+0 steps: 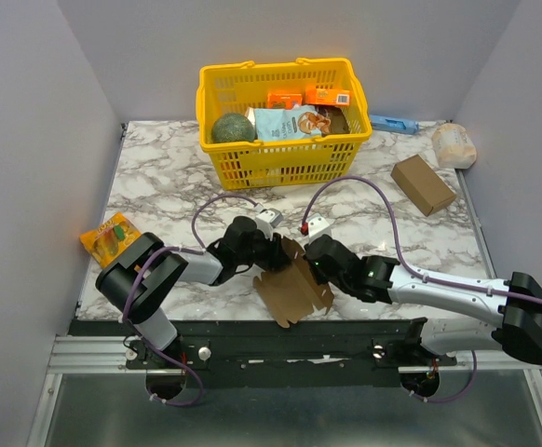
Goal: Fold the paper box
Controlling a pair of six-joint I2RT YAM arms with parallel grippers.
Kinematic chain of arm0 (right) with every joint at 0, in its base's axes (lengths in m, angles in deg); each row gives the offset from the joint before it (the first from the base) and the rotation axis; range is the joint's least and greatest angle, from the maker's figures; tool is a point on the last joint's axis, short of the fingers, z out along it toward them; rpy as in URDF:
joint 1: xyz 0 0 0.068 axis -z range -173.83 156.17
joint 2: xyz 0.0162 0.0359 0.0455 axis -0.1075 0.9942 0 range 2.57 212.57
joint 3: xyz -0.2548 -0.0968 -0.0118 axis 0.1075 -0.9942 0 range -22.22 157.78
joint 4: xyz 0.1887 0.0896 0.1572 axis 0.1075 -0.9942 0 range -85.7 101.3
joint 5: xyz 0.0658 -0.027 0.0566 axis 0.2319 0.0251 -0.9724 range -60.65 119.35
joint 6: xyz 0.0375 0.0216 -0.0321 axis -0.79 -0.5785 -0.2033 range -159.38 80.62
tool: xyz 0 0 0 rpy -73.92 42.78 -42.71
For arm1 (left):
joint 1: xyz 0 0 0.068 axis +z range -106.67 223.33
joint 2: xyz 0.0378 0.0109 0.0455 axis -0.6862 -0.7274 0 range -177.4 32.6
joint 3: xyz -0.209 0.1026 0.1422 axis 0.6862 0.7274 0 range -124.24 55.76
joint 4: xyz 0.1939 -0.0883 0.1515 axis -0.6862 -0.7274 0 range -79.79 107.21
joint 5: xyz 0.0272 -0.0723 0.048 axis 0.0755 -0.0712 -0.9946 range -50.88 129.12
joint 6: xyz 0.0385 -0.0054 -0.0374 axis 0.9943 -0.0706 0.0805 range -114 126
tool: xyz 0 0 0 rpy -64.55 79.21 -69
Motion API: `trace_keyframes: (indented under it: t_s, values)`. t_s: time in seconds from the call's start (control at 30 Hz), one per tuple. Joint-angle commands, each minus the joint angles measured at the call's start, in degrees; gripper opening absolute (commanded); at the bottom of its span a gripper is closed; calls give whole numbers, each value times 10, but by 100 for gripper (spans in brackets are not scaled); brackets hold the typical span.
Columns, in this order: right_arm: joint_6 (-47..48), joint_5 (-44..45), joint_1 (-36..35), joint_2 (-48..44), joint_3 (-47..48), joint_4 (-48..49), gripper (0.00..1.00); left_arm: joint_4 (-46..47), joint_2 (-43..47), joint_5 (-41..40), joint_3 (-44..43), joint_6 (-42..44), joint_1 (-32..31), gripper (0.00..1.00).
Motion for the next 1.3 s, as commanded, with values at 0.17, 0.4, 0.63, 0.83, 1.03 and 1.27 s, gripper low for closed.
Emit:
trace_keyframes:
  t_s: [0.17, 0.4, 0.63, 0.83, 1.03, 1.27]
  values:
    - [4, 3, -1, 11, 7, 8, 0, 24, 4, 24, 7, -11, -17, 29]
    - [2, 5, -1, 12, 4, 8, 0, 6, 9, -14, 1, -3, -50, 26]
    - [-1, 5, -1, 15, 2, 8, 0, -35, -6, -44, -13, -2, -77, 26]
    - [-3, 4, -1, 9, -1, 8, 0, -78, -15, -78, -23, -26, -81, 25]
    - [-6, 8, -1, 5, -5, 8, 0, -81, -20, -87, -15, -51, -97, 25]
    - [-9, 13, 0, 2, -6, 8, 0, -105, -24, -106, -18, -84, -119, 26]
